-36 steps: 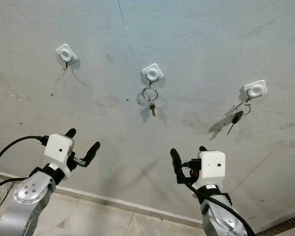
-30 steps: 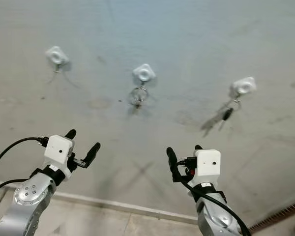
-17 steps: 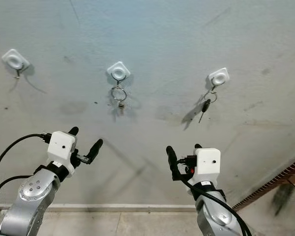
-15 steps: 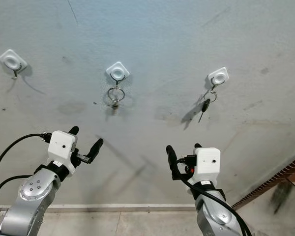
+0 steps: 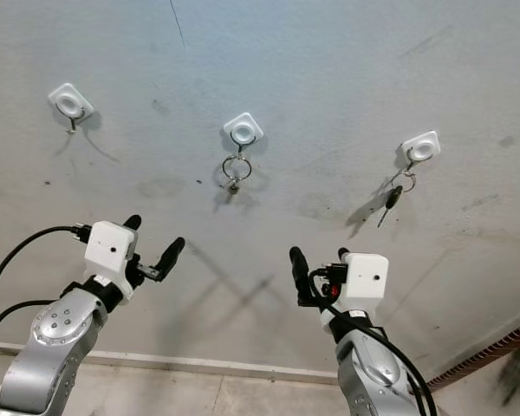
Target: Hang keys on a hook
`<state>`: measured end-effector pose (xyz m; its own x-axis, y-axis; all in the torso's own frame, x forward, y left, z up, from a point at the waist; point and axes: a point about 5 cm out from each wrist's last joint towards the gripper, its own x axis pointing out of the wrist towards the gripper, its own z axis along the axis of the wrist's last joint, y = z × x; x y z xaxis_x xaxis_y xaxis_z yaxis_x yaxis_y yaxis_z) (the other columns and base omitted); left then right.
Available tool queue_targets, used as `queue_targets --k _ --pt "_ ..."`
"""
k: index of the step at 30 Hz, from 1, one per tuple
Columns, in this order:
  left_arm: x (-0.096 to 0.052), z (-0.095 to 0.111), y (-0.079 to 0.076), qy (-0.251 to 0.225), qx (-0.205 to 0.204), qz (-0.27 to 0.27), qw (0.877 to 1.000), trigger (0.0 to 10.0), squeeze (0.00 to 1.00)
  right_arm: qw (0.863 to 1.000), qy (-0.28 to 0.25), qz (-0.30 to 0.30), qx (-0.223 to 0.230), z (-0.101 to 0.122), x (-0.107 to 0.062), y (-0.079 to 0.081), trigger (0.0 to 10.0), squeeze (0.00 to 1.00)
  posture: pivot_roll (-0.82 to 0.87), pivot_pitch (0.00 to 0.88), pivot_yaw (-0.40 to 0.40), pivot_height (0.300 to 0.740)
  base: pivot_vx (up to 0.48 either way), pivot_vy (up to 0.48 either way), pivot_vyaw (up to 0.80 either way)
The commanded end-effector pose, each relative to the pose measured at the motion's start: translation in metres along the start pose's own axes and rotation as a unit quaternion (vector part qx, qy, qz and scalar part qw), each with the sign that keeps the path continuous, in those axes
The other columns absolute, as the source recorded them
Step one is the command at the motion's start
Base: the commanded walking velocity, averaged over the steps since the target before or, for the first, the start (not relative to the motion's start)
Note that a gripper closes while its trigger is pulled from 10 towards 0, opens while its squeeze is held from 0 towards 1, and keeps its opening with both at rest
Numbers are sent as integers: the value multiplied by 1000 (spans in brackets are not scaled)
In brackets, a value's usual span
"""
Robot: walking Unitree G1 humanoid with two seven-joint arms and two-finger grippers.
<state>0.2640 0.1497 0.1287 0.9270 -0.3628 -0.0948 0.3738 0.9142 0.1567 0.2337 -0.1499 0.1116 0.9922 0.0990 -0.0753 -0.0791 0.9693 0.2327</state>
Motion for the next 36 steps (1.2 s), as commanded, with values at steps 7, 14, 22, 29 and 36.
queue_targets --k 7,14,22,29,36 --pt "3 10 1 -1 18 -29 999 10000 0 998 -4 -36 42 -9 -2 1 10000 0 209 0 12 740 0 0 0" --pt "3 12 3 8 27 -52 998 10000 0 997 -9 -49 60 -12 -1 4 10000 0 213 0 42 740 0 0 0" --pt "3 13 -4 9 23 -57 998 10000 0 997 -6 -44 60 -12 -3 6 10000 0 207 0 24 740 0 0 0" --pt "-1 12 -8 8 12 -53 998 10000 0 998 2 -32 55 -14 -3 7 10000 0 201 4 -12 740 0 0 0" --pt "-1 11 -11 7 6 -49 999 10000 0 998 10 -28 48 -14 -6 5 10000 0 191 8 -26 740 0 0 0"
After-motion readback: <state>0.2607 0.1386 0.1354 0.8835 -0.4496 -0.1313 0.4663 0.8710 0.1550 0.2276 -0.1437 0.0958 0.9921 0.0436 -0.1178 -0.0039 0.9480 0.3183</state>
